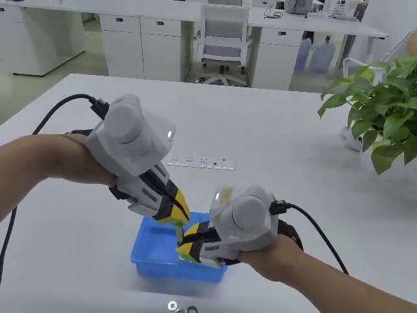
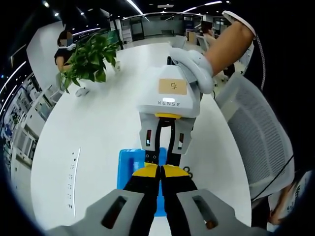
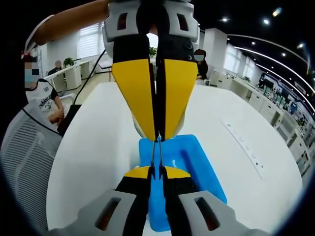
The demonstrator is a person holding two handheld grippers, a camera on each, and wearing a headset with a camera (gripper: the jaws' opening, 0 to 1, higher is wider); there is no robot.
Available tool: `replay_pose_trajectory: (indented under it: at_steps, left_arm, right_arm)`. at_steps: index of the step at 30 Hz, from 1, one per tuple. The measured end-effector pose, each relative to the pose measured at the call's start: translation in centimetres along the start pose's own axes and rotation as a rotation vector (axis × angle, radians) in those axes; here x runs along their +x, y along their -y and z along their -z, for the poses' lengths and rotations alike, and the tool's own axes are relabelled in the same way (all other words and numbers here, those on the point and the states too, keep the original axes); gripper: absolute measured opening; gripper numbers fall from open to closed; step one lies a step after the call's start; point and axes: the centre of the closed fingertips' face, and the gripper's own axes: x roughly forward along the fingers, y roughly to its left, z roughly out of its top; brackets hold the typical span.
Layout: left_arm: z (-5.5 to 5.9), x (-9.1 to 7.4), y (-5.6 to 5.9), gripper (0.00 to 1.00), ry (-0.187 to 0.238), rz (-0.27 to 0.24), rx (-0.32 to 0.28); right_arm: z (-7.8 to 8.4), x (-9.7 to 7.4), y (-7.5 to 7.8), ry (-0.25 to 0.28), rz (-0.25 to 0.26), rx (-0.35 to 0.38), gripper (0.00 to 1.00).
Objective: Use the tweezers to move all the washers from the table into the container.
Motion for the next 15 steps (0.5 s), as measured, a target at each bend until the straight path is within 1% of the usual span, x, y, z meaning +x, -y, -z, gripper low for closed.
replay_pose_trajectory:
  at_steps: [6, 15]
  left_arm:
    - [-0.2, -0.1, 0.7, 0.05, 0.0, -0.004, 0.004]
    - [-0.2, 0.0, 1.8, 0.05, -0.003, 0.003, 0.007]
  right_arm:
    - [-0.1, -0.3, -0.6, 0.001, 0.003, -0.008, 0.11]
    - [0.1, -0.4, -1.8, 0.004, 0.001, -0.006, 0.11]
